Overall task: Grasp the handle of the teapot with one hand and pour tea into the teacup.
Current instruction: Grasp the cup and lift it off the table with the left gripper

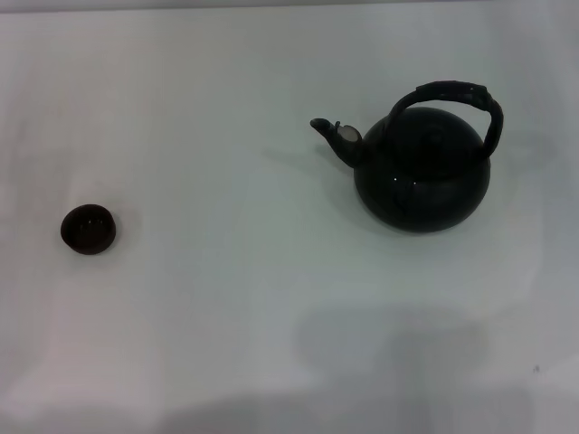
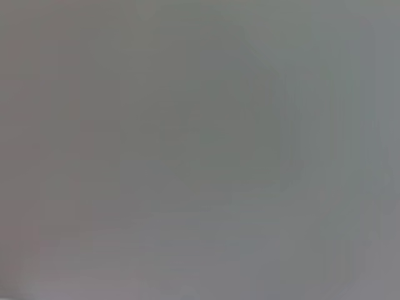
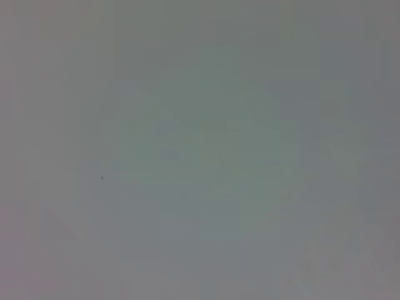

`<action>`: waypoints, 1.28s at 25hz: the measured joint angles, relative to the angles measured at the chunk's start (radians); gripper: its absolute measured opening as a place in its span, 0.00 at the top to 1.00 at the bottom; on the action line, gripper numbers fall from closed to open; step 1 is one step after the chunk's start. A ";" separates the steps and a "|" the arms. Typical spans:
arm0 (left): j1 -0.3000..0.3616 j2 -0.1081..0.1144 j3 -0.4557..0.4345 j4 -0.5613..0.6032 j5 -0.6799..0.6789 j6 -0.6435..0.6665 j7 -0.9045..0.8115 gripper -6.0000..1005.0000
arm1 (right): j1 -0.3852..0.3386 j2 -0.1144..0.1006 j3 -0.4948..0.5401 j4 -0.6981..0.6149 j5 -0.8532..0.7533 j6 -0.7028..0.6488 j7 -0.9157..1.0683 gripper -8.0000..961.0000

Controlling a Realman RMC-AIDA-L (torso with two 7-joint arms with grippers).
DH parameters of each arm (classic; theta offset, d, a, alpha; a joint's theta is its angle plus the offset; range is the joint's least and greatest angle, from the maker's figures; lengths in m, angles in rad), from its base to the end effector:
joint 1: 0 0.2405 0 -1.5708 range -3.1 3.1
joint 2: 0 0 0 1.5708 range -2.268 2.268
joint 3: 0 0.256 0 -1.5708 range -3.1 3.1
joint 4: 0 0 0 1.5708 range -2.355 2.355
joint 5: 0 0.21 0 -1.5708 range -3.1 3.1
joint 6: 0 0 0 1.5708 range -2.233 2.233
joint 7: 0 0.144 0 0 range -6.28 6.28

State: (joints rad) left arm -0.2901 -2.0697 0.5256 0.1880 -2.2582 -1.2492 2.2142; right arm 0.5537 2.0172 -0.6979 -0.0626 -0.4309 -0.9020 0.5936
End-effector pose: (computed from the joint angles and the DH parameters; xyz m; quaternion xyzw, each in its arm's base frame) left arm -0.3962 0.2832 0.0601 -0.5431 -0.4086 -0.4520 0.5778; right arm 0.3837 0.3712 0.0602 -0.5233 0.4311 0.3514 0.6456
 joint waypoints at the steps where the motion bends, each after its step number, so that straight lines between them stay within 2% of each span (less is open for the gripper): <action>1: 0.000 0.000 0.001 0.001 0.005 -0.008 0.002 0.31 | 0.000 0.000 0.000 0.002 0.000 0.000 0.000 0.23; 6: -0.001 0.003 0.004 0.030 0.053 -0.051 -0.076 0.28 | 0.000 0.000 0.002 0.007 0.000 0.000 0.000 0.23; 11: 0.013 0.012 0.006 0.127 0.087 -0.058 -0.365 0.24 | -0.001 0.000 0.001 0.008 0.000 0.000 0.000 0.23; 15: 0.026 0.042 0.015 0.286 0.227 -0.059 -0.688 0.15 | -0.003 0.000 0.003 0.008 0.000 0.000 0.000 0.23; 17: 0.023 0.078 0.016 0.352 0.336 -0.048 -0.895 0.12 | -0.003 0.000 0.003 0.007 0.000 0.000 0.000 0.23; 20: -0.009 0.167 0.016 0.434 0.597 -0.041 -1.226 0.13 | -0.001 0.000 0.004 0.007 0.000 0.000 0.000 0.23; 23: -0.054 0.250 0.016 0.500 0.881 -0.088 -1.469 0.13 | -0.001 -0.001 0.009 0.005 0.000 0.000 0.000 0.23; 28: -0.136 0.370 0.016 0.621 1.219 -0.278 -1.713 0.13 | -0.002 -0.002 0.010 -0.001 0.000 -0.003 0.000 0.23; 32: -0.244 0.446 0.014 0.665 1.468 -0.449 -1.828 0.13 | -0.003 -0.003 0.010 -0.002 0.000 -0.003 0.000 0.23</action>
State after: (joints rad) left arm -0.5342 -1.6240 0.5398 0.8527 -0.7902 -1.6984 0.3862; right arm 0.5508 2.0144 -0.6880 -0.0646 -0.4310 -0.9051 0.5937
